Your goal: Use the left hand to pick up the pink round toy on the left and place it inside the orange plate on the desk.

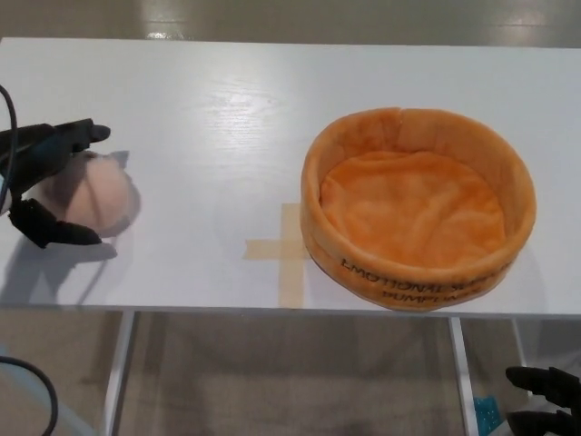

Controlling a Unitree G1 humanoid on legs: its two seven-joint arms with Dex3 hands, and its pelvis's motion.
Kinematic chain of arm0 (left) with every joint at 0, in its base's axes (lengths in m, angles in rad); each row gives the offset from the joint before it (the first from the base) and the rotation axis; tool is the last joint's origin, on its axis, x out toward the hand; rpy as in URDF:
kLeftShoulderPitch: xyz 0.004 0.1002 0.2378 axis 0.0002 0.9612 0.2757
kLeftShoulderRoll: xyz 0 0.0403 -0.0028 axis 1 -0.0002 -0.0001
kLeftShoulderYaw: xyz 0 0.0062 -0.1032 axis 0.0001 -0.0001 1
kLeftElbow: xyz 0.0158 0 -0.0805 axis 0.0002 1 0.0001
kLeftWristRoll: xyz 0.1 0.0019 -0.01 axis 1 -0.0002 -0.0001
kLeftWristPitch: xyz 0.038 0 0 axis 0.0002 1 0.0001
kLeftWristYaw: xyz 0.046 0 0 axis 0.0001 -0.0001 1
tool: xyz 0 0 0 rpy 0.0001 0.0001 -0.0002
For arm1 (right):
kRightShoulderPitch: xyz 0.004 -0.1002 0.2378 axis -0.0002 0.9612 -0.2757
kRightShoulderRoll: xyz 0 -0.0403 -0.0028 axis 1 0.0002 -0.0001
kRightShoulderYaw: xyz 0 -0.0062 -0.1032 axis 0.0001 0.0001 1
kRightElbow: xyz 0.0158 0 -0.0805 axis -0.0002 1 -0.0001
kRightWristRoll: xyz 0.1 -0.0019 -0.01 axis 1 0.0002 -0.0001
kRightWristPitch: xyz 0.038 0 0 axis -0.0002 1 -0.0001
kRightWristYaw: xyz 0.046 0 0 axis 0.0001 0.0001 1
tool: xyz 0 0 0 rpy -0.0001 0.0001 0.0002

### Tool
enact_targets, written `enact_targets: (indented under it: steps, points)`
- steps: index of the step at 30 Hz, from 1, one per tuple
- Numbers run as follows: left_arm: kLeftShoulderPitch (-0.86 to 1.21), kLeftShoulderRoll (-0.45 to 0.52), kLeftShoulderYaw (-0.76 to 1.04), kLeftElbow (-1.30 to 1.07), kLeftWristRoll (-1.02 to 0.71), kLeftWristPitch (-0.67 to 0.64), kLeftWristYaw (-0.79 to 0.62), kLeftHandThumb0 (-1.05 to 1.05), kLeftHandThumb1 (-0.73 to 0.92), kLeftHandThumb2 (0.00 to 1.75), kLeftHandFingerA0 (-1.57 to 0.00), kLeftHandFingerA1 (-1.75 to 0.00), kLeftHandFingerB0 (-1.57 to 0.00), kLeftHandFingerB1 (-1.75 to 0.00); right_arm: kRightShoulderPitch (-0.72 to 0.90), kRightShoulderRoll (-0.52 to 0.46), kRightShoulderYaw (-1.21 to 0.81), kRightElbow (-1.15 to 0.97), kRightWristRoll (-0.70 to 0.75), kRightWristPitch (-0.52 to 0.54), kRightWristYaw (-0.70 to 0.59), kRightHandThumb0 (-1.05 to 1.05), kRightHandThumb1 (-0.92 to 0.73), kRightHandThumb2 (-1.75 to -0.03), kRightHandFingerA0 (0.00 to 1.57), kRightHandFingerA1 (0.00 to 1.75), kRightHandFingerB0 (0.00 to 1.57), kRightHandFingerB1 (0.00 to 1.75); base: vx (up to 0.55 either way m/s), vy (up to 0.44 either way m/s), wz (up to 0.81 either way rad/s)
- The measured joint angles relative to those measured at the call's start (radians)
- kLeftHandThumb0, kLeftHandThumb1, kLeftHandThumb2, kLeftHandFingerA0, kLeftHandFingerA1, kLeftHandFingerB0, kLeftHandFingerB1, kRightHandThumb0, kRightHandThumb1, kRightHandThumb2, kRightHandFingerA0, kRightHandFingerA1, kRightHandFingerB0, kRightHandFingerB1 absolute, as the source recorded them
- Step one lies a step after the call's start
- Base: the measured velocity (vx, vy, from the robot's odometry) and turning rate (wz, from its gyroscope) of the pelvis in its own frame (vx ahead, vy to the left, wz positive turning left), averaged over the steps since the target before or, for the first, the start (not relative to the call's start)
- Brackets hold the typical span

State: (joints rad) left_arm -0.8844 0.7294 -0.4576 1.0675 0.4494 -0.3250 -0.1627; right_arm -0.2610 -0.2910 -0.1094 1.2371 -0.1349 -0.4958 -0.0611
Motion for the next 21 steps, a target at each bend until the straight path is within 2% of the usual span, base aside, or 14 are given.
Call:
enact_targets:
  steps: [1, 2, 3, 6, 7, 9, 10, 11, 13, 14, 15, 16, 17, 21]
  points:
    - [-0.001, 0.000, 0.001, 0.007, 0.008, -0.006, 0.007, -0.50, 0.32, 0.72, 0.00, -0.19, -0.06, -0.30, -0.001, 0.000, -0.001, 0.000, 0.000, 0.000, 0.001, -0.14, -0.64, -0.59, 0.59, 0.55, 0.58, 0.48, 0.00, 0.000, 0.00]
    - [-0.001, 0.000, 0.002, 0.011, 0.012, -0.009, 0.011, -0.55, 0.38, 0.54, 0.00, -0.24, -0.08, -0.28, -0.002, 0.000, -0.001, 0.000, 0.000, 0.000, 0.001, -0.14, -0.64, -0.59, 0.58, 0.54, 0.58, 0.48, 0.00, 0.000, 0.00]
    - [-0.001, 0.000, 0.002, 0.015, 0.015, -0.012, 0.015, -0.51, 0.34, 0.74, -0.02, -0.28, -0.03, -0.34, -0.002, 0.000, -0.002, 0.001, 0.000, 0.000, 0.002, -0.13, -0.64, -0.58, 0.58, 0.54, 0.58, 0.49, 0.00, 0.000, 0.00]
    - [-0.001, 0.000, 0.003, 0.025, 0.023, -0.023, 0.026, -0.52, 0.35, 0.74, -0.03, -0.29, -0.04, -0.34, -0.003, 0.000, -0.005, 0.001, 0.000, 0.000, 0.002, -0.13, -0.64, -0.59, 0.58, 0.54, 0.58, 0.48, 0.00, 0.000, 0.00]
    - [-0.001, 0.000, 0.003, 0.030, 0.028, -0.028, 0.033, -0.30, 0.29, 0.86, 0.00, -0.48, 0.00, -0.48, -0.003, 0.000, -0.005, 0.001, 0.000, 0.000, 0.002, -0.14, -0.64, -0.59, 0.59, 0.55, 0.58, 0.48, 0.00, 0.000, 0.00]
    - [-0.001, 0.000, 0.004, 0.035, 0.037, -0.034, 0.040, -0.30, 0.29, 0.86, 0.00, -0.48, 0.00, -0.48, -0.003, 0.000, -0.005, 0.001, 0.000, 0.000, 0.002, -0.14, -0.64, -0.59, 0.59, 0.55, 0.58, 0.48, 0.00, 0.000, 0.00]
    - [-0.001, 0.000, 0.004, 0.036, 0.039, -0.036, 0.042, -0.55, 0.43, 0.68, -0.20, -0.39, -0.07, -0.35, -0.004, 0.000, -0.006, 0.001, 0.000, 0.000, 0.002, -0.14, -0.64, -0.59, 0.60, 0.56, 0.57, 0.48, 0.00, 0.000, 0.00]
    - [-0.001, 0.000, 0.004, 0.037, 0.041, -0.038, 0.044, -0.40, 0.63, 0.61, -0.48, -0.39, -0.21, -0.31, -0.004, 0.000, -0.006, 0.001, 0.000, 0.000, 0.002, -0.13, -0.64, -0.58, 0.60, 0.56, 0.57, 0.48, 0.00, 0.000, 0.00]
    - [-0.001, 0.000, 0.005, 0.042, 0.046, -0.047, 0.051, -0.40, 0.63, 0.61, -0.48, -0.39, -0.21, -0.31, -0.007, 0.000, -0.008, 0.001, 0.000, 0.000, 0.003, -0.13, -0.64, -0.58, 0.60, 0.56, 0.57, 0.48, 0.00, 0.000, 0.00]
    - [-0.003, 0.000, 0.008, 0.045, 0.048, -0.051, 0.051, -0.20, 0.78, 0.63, -0.88, -1.02, -0.57, -0.38, -0.008, 0.000, -0.010, 0.001, 0.000, 0.000, 0.003, -0.12, -0.64, -0.58, 0.62, 0.58, 0.58, 0.48, 0.00, 0.000, 0.00]
    - [-0.003, 0.000, 0.009, 0.046, 0.048, -0.052, 0.051, -0.19, 0.82, 0.65, -0.92, -1.13, -0.69, -0.42, -0.008, 0.000, -0.011, 0.001, 0.000, 0.000, 0.003, -0.12, -0.64, -0.58, 0.62, 0.58, 0.58, 0.48, 0.00, 0.000, 0.00]
    - [-0.006, -0.002, 0.023, 0.054, 0.047, -0.065, 0.051, -0.19, 0.82, 0.65, -0.92, -1.13, -0.69, -0.42, -0.011, 0.000, -0.012, 0.001, 0.001, 0.000, 0.003, -0.12, -0.64, -0.58, 0.62, 0.58, 0.58, 0.48, 0.00, 0.000, 0.00]
    - [-0.006, -0.002, 0.024, 0.054, 0.047, -0.066, 0.051, -0.18, 0.82, 0.64, -0.99, -1.03, -0.82, -0.48, -0.012, 0.000, -0.012, 0.001, 0.001, 0.000, 0.003, -0.13, -0.64, -0.58, 0.65, 0.60, 0.59, 0.48, 0.00, 0.000, 0.00]
    - [-0.008, -0.012, 0.045, 0.068, 0.043, -0.093, 0.051, -0.16, 0.81, 0.69, -0.98, -1.01, -0.89, -0.70, -0.019, 0.000, -0.016, 0.001, 0.003, 0.000, 0.004, -0.13, -0.64, -0.59, 0.62, 0.58, 0.57, 0.48, 0.00, 0.000, 0.00]
